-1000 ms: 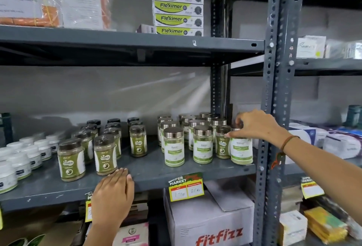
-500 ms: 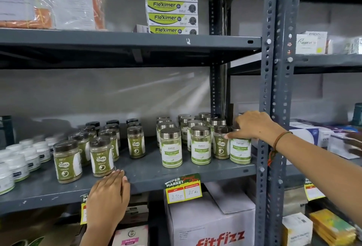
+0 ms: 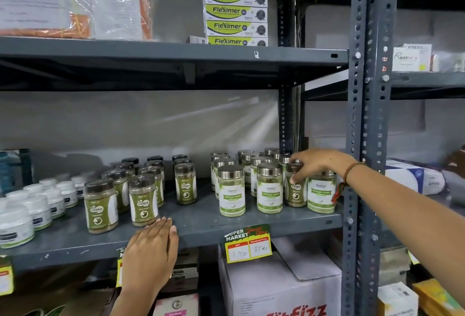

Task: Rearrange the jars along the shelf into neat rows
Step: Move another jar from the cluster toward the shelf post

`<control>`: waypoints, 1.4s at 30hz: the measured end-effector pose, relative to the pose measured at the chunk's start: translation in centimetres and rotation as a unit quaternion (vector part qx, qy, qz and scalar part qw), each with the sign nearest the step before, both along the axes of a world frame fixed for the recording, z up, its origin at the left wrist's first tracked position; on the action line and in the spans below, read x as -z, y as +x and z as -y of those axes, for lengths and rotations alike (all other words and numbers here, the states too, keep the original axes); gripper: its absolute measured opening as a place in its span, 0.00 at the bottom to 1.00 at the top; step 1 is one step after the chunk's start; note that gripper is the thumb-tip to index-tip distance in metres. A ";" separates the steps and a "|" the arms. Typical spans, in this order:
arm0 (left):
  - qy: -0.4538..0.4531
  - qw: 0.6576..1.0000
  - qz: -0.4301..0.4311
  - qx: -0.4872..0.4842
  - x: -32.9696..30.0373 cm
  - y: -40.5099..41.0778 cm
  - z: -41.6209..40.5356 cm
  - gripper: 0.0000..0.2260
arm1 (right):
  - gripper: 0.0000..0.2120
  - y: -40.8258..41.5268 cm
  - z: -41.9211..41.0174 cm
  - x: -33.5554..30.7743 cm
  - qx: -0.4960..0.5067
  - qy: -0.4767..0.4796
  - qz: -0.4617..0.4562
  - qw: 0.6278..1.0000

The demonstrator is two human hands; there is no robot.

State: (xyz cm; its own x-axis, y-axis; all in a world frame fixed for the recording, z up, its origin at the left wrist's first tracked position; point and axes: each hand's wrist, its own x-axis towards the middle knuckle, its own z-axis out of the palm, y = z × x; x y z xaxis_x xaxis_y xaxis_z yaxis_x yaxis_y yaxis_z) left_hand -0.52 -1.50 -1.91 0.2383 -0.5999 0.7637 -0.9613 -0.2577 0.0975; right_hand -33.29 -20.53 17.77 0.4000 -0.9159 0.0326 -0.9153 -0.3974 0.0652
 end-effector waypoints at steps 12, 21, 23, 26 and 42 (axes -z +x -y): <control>-0.009 1.000 0.009 -0.003 0.0 0.1 0.1 0.21 | 0.33 0.6 -1.5 -2.9 -0.031 -0.129 0.109 0.985; -0.001 1.000 0.008 -0.011 -0.1 0.0 0.1 0.20 | 0.29 5.8 -6.2 -7.2 -0.159 -0.221 0.218 0.937; -0.002 1.000 0.009 -0.008 0.0 0.0 0.1 0.20 | 0.29 7.8 -7.2 -7.2 -0.202 -0.174 0.272 0.925; -0.008 1.000 0.011 -0.005 -0.1 -0.1 0.0 0.19 | 0.28 11.0 -8.2 -6.6 -0.252 -0.108 0.325 0.905; -0.022 1.000 0.009 0.015 0.3 0.6 0.5 0.20 | 0.31 22.2 -6.0 0.8 -0.293 0.076 0.171 0.938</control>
